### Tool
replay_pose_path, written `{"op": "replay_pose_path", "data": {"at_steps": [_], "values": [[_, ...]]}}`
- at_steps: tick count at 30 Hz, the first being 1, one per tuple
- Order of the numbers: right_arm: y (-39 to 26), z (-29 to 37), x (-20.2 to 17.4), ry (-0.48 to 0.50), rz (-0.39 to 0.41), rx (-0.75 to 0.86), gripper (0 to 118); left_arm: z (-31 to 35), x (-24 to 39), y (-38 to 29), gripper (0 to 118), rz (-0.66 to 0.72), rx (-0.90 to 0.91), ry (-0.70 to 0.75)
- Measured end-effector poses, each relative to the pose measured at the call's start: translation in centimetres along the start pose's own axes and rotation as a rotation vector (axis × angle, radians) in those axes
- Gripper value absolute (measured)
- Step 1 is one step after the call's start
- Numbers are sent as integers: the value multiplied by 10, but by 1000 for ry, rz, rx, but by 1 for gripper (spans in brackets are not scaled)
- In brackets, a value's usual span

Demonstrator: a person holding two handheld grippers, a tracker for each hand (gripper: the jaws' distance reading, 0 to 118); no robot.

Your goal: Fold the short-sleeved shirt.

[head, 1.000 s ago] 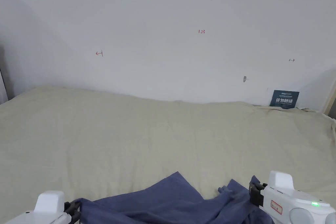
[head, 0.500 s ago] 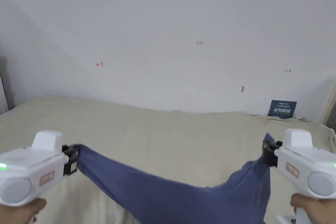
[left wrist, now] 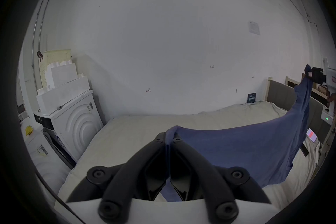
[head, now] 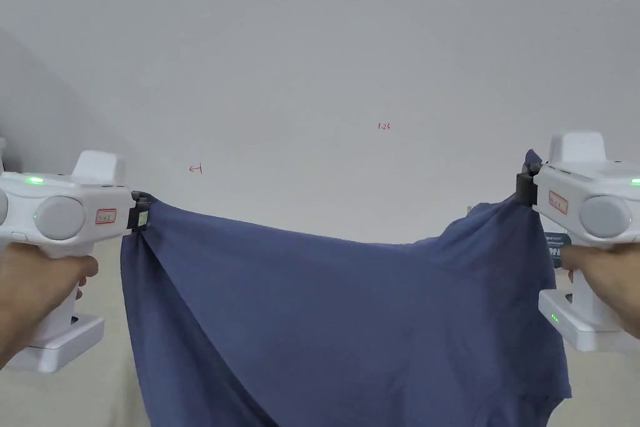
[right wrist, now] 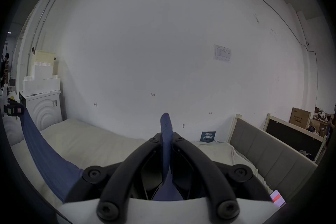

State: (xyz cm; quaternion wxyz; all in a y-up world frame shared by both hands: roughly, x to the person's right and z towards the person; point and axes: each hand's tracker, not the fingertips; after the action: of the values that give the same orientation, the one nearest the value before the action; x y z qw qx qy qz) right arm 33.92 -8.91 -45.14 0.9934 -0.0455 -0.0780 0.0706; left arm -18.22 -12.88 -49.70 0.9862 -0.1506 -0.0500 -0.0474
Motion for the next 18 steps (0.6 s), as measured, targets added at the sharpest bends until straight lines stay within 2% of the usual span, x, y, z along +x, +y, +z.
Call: {"op": "replay_pose_path", "data": {"at_steps": [8, 18], "values": [[6, -60, -7, -16, 30, -22, 4, -50, 0, 11, 0, 15, -30, 46], [-66, -79, -27, 32, 35, -78, 4, -86, 5, -36, 0, 7, -77, 23]]}}
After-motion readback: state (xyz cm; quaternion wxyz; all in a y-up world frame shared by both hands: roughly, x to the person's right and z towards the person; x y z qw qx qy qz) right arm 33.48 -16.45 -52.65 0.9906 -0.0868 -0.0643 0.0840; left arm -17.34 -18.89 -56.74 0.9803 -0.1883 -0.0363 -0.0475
